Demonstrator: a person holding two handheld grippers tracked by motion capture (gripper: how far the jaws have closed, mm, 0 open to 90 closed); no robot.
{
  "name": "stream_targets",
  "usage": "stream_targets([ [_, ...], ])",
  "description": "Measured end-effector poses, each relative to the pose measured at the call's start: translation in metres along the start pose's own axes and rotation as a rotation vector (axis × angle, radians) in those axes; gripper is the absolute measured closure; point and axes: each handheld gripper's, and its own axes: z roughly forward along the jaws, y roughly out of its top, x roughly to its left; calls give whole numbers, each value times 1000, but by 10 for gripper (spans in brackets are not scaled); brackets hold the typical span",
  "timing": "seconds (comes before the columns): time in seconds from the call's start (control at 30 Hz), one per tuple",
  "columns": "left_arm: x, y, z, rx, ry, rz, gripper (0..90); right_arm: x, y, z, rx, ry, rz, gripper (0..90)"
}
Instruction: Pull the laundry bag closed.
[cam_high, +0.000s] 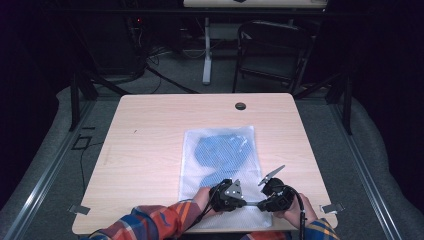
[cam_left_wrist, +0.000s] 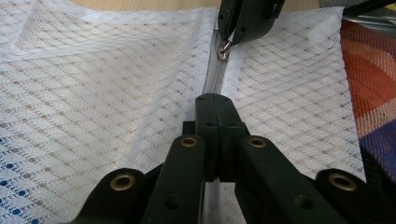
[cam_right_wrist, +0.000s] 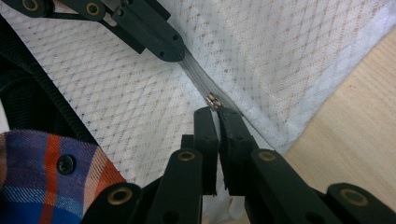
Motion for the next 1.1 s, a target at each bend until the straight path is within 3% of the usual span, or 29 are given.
stream_targets([
  [0.2,0,0,0,5,6,1,900,-4,-3,-2,9,-8,15,870],
  [0.23,0,-1,1,-19,-9,-4,900,-5,-4,-3,3,-7,16,870],
  [0.33,1,-1,1,-13,-16,-5,900,-7,-7,-5,2,-12,21,870],
  [1.1,1,-1,1,-21,-16,-7,900,-10,-10,-6,14,9,39,871],
])
